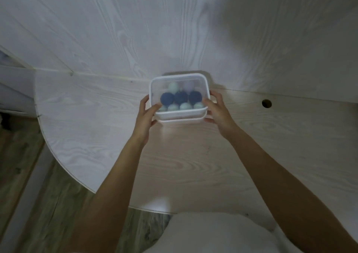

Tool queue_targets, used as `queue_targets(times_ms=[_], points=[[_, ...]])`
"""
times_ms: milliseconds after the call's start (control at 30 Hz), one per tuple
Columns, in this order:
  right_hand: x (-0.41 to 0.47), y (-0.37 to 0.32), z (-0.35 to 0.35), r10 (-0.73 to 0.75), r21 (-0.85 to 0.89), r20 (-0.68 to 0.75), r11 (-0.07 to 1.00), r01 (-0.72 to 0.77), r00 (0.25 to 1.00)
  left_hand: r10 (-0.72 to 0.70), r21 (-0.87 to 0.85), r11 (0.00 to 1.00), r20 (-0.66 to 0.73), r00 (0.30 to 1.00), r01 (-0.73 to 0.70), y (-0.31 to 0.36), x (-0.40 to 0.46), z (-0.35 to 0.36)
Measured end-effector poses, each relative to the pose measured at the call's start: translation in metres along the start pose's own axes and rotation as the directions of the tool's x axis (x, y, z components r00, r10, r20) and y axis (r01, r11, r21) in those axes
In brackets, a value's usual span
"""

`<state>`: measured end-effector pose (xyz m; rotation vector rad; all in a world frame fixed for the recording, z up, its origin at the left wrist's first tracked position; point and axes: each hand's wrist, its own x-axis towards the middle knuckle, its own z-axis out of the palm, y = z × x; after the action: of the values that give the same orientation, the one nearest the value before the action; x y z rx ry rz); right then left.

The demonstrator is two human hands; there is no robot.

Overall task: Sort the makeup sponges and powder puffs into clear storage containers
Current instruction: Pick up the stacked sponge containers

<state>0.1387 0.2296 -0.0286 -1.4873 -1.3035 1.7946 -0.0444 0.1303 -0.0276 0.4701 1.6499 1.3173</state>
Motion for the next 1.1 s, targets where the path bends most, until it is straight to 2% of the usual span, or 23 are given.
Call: queue_targets(times_ms=[233,333,500,667,767,867,967,1100], points=[[-0.079,0.040,-0.121,-0.030,0.092,-0.230,0.994,0.053,0.973,-0.003,0.022,1.000,0.207,0.978,-0.001,-0.023,-0.066,0.104],[-0.107,0.059,-0.179,-0.022,0.149,-0.366,0.985,0.082,0.930,-0.021,0.044,0.999,0.315,0.949,0.008,-0.035,-0.088,0.163],[-0.132,0.082,-0.264,0.018,0.171,-0.519,0.982,0.083,0.854,-0.115,0.104,0.992,0.411,0.904,0.079,-0.049,-0.111,0.258],[-0.134,0.089,-0.334,0.038,0.182,-0.556,0.980,0.077,0.830,-0.169,0.142,0.983,0.445,0.879,0.117,-0.059,-0.121,0.334],[-0.129,0.091,-0.369,0.014,0.240,-0.579,0.958,0.154,0.815,-0.150,0.109,0.987,0.416,0.897,0.115,-0.065,-0.126,0.376],[-0.121,0.092,-0.387,0.074,0.343,-0.629,0.920,0.191,0.774,-0.122,0.062,0.992,0.379,0.917,0.107,-0.070,-0.129,0.409],[-0.113,0.088,-0.395,0.166,0.497,-0.545,0.853,0.157,0.822,-0.099,0.009,0.995,0.341,0.935,0.103,-0.072,-0.126,0.439],[-0.094,0.077,-0.408,0.098,0.560,-0.461,0.803,0.203,0.882,-0.088,-0.032,0.994,0.290,0.953,0.101,-0.070,-0.113,0.466]])
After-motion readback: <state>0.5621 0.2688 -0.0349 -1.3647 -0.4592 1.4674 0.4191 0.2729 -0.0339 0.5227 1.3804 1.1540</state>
